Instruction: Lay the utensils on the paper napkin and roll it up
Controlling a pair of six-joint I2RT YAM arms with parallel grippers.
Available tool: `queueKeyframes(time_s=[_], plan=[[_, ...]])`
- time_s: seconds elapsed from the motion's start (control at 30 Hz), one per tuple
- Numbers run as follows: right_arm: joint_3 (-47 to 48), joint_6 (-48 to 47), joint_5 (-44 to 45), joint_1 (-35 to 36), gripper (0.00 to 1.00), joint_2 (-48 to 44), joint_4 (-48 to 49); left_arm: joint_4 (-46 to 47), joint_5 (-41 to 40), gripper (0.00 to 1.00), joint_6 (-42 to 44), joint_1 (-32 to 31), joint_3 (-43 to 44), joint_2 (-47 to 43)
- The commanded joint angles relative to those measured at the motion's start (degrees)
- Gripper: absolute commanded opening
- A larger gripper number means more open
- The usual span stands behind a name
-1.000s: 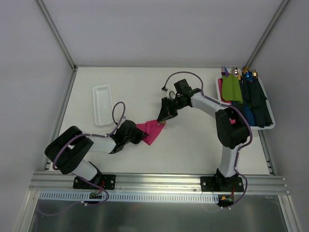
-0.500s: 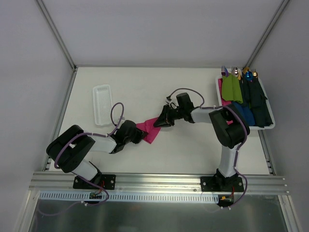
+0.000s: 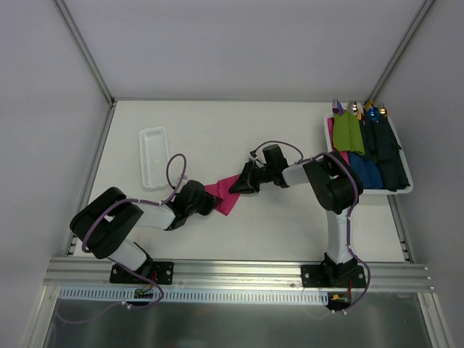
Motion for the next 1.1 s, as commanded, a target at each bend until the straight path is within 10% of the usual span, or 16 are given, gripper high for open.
queueKeyframes(time_s=[0.0,0.2,0.77,1.07], plan=[[0.1,0.8,1.0,-0.3,0.18,1.6,2.0,-9.1,-3.6,0.0,2.1,-0.2,-1.7,2.2],[0.7,-2.0,3.1,-0.3,0.17,1.7,-3.2,-5.3,-3.2,0.0,9.0,-0.4,-1.5,-0.6],[4.2,-9.3,6.9,-0.4,0.14,2.0,-14.7,-19.2,-12.2,0.52,11.3,-0.1,-13.7,-39.2],[5.5,-11.2,8.2,-0.3,0.13,2.2,-18.2,-17.2,-9.4,0.55,9.0,1.4,-15.8,-34.1]])
